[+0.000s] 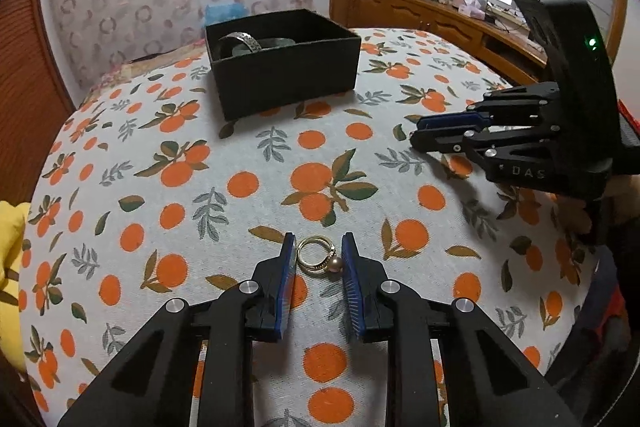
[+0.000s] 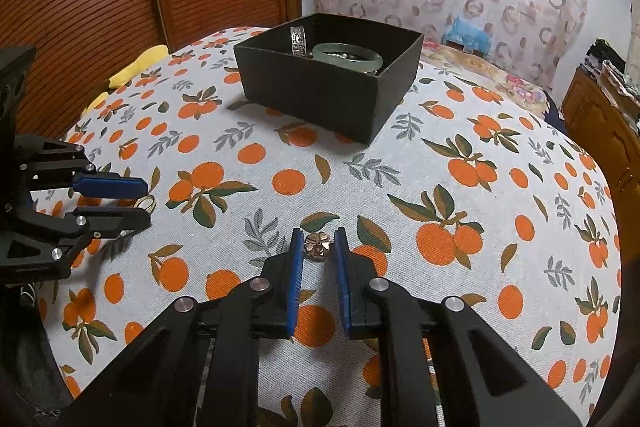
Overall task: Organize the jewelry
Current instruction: 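Grasp the gold pearl ring with the left tool while the right grasps the flower earring, then carry the ring and flower earring up over the black box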
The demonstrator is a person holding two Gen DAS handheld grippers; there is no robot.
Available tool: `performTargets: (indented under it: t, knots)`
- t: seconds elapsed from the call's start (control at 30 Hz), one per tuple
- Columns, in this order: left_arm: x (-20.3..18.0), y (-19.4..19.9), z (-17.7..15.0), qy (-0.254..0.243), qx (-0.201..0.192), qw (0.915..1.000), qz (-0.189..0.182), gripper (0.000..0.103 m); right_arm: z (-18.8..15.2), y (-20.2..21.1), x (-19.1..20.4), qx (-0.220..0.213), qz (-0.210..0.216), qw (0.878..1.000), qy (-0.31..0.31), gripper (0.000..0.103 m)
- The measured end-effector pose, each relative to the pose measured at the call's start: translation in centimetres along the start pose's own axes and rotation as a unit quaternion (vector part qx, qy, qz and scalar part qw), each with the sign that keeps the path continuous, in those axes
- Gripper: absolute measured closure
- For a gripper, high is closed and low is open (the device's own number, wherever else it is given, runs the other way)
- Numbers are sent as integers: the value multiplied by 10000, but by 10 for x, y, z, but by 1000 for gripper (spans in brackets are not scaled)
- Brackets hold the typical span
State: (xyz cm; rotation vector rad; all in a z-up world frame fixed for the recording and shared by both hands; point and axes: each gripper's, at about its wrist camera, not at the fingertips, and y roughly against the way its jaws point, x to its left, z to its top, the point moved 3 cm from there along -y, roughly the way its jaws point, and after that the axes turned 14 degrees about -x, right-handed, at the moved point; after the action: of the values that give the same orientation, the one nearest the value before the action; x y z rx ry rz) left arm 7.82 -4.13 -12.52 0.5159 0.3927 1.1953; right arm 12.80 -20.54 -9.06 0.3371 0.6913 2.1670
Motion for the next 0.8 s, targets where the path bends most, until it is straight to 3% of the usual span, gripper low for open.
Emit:
performTargets:
  t: [0.4, 0.8]
  knots:
    - [13, 9, 29, 80, -394, 9990, 212, 81, 3, -1, -2, -48, 0, 10000, -31, 86]
    - [24, 3, 69, -60, -738, 9967, 319, 81, 66, 11, -7, -637, -4, 9979, 97, 86]
